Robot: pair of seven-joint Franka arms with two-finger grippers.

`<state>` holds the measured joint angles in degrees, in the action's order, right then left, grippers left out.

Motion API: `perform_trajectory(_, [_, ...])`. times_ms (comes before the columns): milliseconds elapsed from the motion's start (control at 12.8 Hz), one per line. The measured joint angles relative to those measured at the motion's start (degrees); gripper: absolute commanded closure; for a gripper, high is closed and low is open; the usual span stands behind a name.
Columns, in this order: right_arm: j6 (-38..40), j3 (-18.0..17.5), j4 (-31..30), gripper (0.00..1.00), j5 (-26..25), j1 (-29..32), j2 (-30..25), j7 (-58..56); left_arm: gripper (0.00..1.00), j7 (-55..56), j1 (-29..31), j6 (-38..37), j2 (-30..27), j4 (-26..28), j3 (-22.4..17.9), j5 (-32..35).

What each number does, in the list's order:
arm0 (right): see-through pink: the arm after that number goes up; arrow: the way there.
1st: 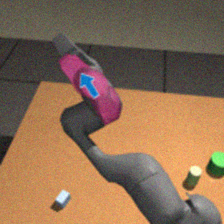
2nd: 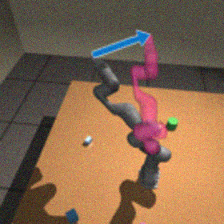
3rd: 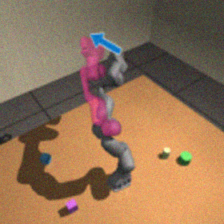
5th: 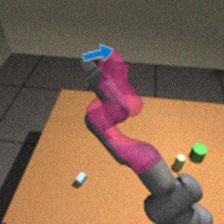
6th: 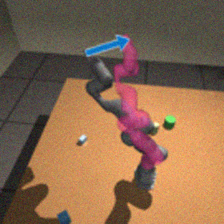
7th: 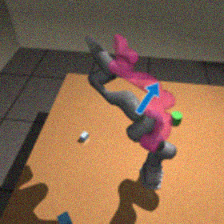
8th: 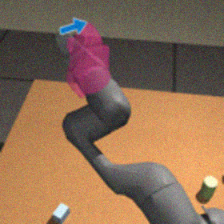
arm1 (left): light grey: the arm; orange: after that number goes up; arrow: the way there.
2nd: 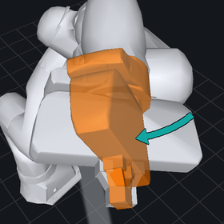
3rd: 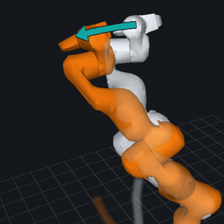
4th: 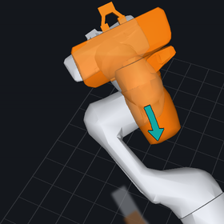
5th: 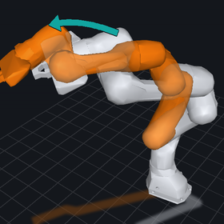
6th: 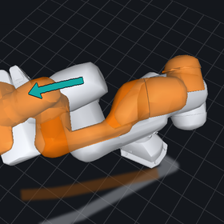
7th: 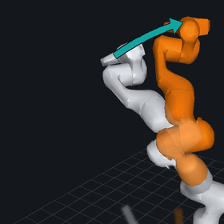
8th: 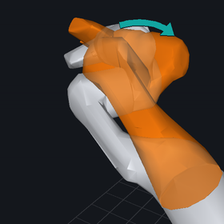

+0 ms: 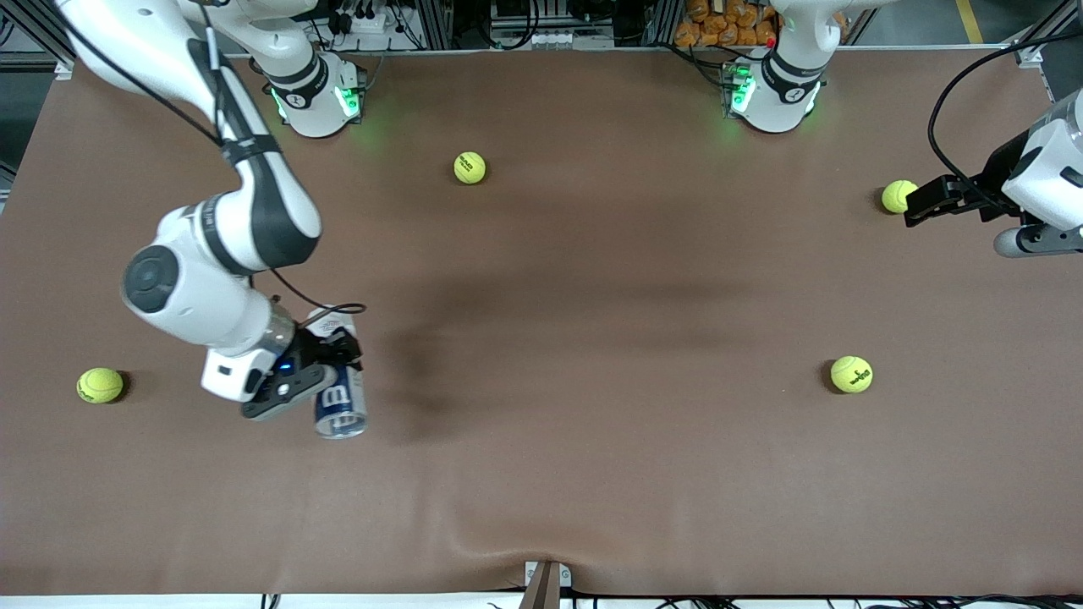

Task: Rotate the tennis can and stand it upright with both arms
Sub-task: 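Carry the can with the right gripper toward the table center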

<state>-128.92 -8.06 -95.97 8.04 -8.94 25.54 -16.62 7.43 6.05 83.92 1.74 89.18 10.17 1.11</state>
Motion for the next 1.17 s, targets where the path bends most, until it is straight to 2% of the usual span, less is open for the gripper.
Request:
perform_trajectory(469, [-10.32,-0.20,-0.49,0.29,0.03,-9.11,0.95,0.01,0.00,0.00,0.00,0.00,0.05,0.00,-0.01,0.00])
perform_trajectory(861, [-13.26,-0.22,-0.72,0.25,-0.52,-13.96,3.89,-1.47,0.00,0.00,-0.01,0.00,0.11,0.00,0.00,0.00])
perform_trajectory(939, [-13.72,-0.21,-0.68,0.25,-1.76,-15.68,4.50,-2.16,0.00,0.00,-0.01,0.00,0.11,0.00,-0.01,0.00])
perform_trajectory(1173, [-14.45,-0.21,0.32,0.25,-12.64,-19.62,6.49,-6.17,0.00,0.00,0.00,0.00,0.13,0.00,-0.01,0.00])
